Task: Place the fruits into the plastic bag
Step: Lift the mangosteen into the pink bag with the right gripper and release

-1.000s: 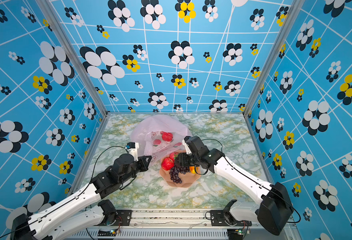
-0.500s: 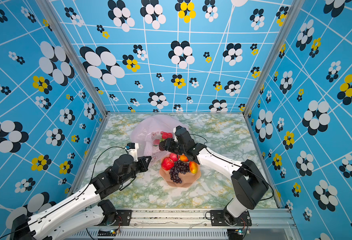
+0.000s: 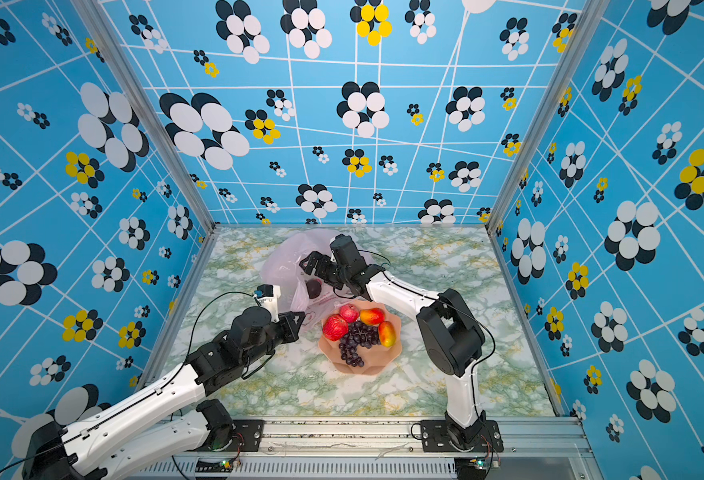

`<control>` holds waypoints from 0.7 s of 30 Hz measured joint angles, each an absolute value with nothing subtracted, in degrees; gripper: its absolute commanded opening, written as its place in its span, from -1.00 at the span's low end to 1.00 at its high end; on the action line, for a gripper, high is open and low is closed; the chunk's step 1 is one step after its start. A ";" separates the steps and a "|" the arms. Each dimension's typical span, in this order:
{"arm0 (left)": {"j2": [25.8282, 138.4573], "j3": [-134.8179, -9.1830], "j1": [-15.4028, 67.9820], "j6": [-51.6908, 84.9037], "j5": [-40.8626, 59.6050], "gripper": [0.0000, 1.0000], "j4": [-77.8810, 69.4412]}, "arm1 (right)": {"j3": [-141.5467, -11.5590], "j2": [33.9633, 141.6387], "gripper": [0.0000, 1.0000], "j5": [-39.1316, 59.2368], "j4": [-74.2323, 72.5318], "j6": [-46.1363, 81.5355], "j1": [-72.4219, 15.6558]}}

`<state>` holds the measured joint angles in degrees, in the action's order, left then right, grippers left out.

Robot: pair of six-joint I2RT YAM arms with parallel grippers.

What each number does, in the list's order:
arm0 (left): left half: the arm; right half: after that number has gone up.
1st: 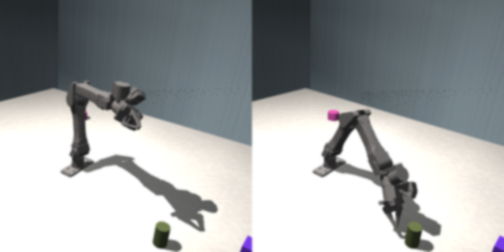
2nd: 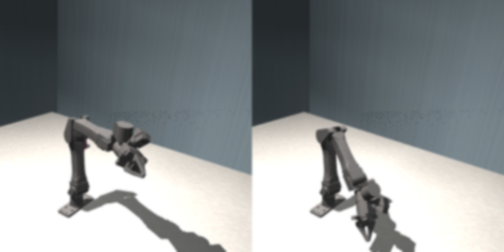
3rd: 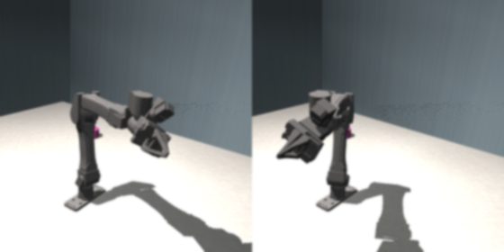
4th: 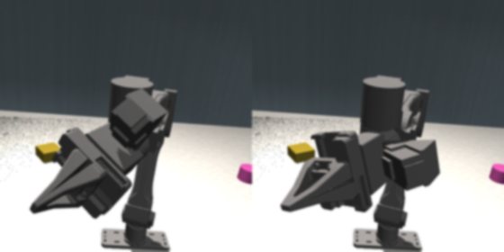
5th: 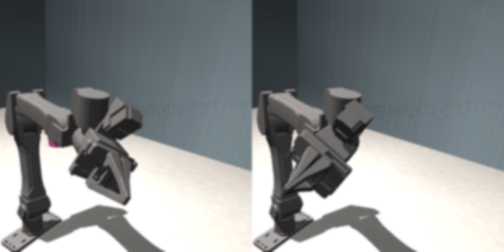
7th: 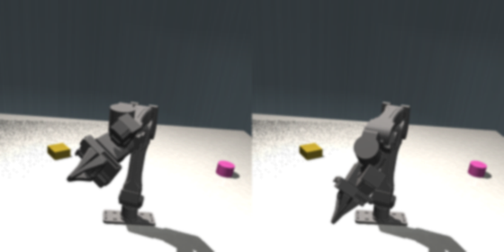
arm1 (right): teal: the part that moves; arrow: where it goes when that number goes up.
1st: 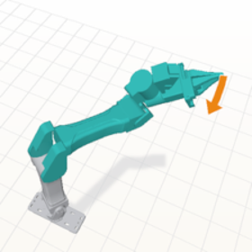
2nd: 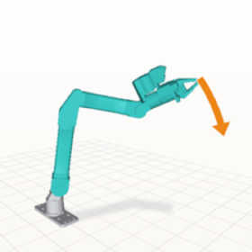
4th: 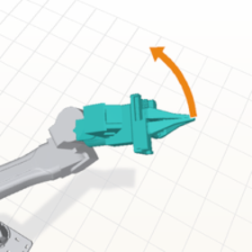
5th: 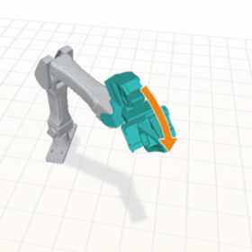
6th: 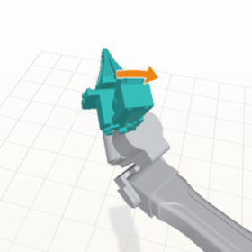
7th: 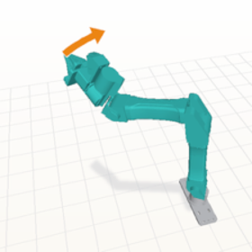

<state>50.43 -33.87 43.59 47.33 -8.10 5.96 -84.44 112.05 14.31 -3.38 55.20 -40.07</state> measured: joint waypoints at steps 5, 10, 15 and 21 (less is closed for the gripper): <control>50.43 -33.89 43.59 47.33 -8.12 -1.00 5.76 | -84.60 112.01 0.99 14.31 -3.57 54.96 -40.07; 50.43 -33.89 43.59 47.31 -8.12 -1.00 5.76 | -83.88 109.73 0.99 14.31 -2.00 53.76 -40.07; 50.43 -33.89 43.59 47.33 -8.12 -1.00 5.74 | -82.02 104.05 0.99 14.55 0.32 51.51 -40.07; 50.43 -33.89 43.59 47.33 -8.14 -1.00 5.72 | -80.18 96.75 0.97 15.97 6.07 47.11 -40.53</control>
<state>50.43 -33.89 43.59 47.33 -8.14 5.72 -80.18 96.75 15.97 6.07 47.11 -40.53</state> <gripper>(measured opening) 0.040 0.986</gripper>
